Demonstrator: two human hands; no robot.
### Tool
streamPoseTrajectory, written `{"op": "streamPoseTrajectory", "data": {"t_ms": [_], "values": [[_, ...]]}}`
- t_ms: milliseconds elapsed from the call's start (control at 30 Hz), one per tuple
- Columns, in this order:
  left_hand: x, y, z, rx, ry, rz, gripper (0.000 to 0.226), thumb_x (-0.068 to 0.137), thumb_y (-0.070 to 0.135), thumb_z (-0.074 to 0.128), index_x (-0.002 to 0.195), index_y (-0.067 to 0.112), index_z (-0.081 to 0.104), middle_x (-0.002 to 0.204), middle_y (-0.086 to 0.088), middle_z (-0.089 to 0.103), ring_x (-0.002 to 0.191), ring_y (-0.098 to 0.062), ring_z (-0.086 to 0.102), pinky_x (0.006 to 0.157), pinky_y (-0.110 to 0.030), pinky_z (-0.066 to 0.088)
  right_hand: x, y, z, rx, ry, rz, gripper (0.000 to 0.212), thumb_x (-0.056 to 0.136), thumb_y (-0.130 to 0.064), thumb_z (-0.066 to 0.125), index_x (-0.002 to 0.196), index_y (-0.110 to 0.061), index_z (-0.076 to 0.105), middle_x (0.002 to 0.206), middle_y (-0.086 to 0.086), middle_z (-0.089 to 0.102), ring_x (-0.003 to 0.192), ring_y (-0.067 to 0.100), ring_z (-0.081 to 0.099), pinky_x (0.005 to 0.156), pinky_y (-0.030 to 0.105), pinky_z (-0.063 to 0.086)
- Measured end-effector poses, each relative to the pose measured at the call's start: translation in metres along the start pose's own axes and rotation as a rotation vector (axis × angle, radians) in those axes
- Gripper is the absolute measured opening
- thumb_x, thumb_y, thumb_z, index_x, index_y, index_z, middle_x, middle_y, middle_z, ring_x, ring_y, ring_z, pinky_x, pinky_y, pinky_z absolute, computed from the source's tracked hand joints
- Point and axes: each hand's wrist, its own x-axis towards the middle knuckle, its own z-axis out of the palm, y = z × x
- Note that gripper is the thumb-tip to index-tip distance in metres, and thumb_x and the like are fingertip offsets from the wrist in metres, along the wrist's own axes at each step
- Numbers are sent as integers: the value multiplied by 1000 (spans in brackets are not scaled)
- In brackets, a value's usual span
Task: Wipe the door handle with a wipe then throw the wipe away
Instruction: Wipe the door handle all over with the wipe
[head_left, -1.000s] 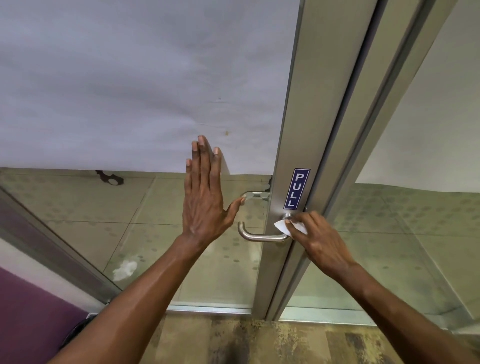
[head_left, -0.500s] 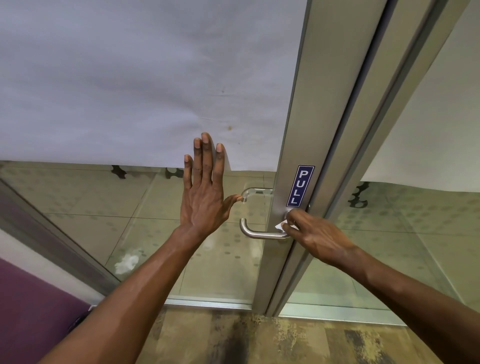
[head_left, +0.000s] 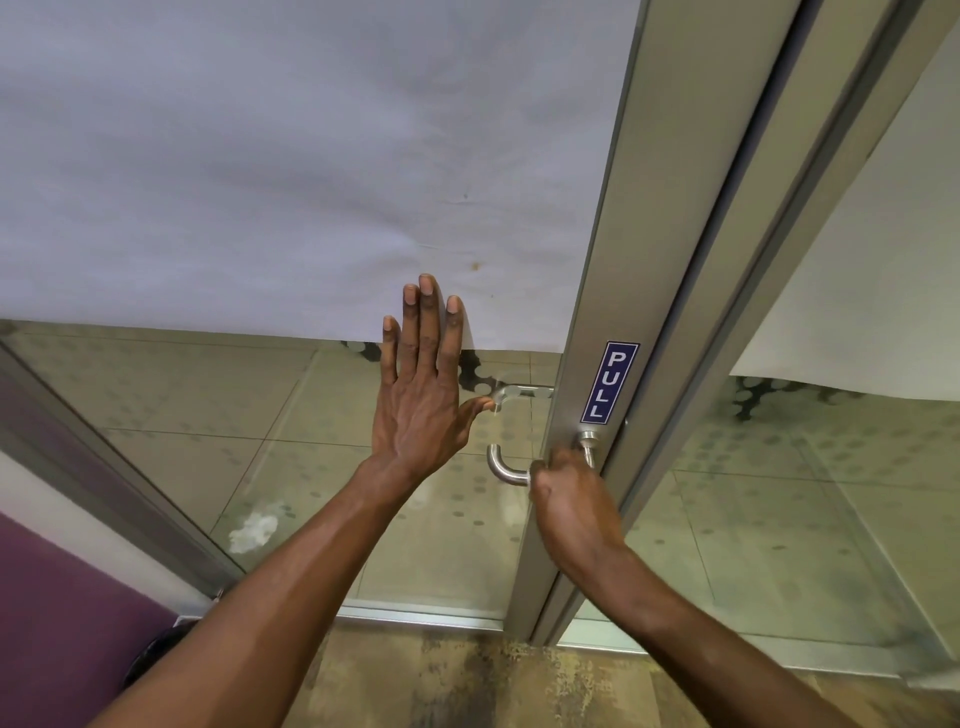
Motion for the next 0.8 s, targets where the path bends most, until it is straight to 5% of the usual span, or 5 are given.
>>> {"op": "streamPoseTrajectory", "data": {"t_ms": [133, 333, 567, 700, 800], "values": [[-1, 0, -1, 16, -16, -4, 130, 97, 82, 59, 176, 14, -19, 181, -13, -35, 172, -31, -29, 142, -55, -7, 9, -40, 0, -50, -3, -18, 30, 84, 17, 62, 104, -1, 74, 103, 19, 67, 94, 34, 66, 71, 38, 53], [0, 0, -5, 48, -47, 2, 129, 98, 85, 52, 175, 12, -21, 180, -14, -36, 171, -32, -32, 142, -55, -8, 37, -66, 1, 21, 47, 75, 31, 86, 15, 57, 108, -2, 70, 106, 20, 66, 94, 35, 67, 70, 37, 47], [-1, -3, -7, 82, -79, 1, 132, 98, 81, 59, 174, 12, -24, 180, -14, -38, 170, -31, -34, 142, -55, -8, 58, -68, 0, -42, 97, -44, 51, 94, 14, 51, 144, 7, 51, 117, 25, 66, 107, 39, 67, 84, 42, 58], [-2, -4, -7, 63, -58, 22, 131, 98, 81, 60, 175, 12, -22, 181, -15, -36, 171, -32, -31, 142, -59, 4, 41, -61, 1, -123, 103, -174, 28, 85, 17, 59, 110, 7, 67, 117, 27, 62, 109, 40, 60, 73, 41, 52], [-2, -4, -7, 63, -45, 25, 128, 99, 83, 54, 176, 12, -20, 181, -15, -35, 171, -32, -31, 142, -56, -3, 23, -52, 11, -162, 131, -191, 18, 80, 17, 63, 94, 7, 70, 105, 22, 67, 105, 38, 61, 66, 40, 51]]}}
